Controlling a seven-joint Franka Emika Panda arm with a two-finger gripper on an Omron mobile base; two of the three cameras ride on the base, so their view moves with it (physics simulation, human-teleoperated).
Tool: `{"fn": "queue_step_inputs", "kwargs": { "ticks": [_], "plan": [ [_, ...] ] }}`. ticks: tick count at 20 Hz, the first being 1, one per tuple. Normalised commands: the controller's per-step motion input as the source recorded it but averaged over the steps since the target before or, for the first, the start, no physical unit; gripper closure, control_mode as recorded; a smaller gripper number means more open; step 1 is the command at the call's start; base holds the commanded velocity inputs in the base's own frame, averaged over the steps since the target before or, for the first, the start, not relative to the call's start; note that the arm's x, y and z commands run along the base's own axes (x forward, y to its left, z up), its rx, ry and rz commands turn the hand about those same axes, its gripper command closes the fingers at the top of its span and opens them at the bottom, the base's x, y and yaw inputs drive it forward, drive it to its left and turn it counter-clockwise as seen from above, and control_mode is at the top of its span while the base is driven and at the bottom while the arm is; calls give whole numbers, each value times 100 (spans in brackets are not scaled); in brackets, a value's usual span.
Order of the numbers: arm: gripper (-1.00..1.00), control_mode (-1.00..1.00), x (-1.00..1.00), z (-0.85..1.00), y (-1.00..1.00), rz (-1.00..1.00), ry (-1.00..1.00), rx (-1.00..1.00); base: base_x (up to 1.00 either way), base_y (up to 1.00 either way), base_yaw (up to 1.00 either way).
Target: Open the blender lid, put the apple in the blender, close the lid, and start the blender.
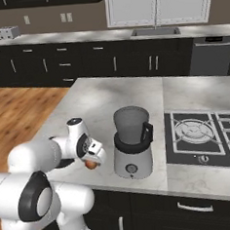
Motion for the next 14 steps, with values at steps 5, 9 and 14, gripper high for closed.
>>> {"fn": "queue_step_inputs", "kwargs": {
  "ticks": [5,9,14],
  "plan": [
    [100,-100,-1,-42,0,0,2,0,0,0,0],
    [100,-100,-41,42,-8,0,-3,0,0,0,0],
    [100,-100,-51,100,-22,0,-12,0,0,0,0]
  ]
}}
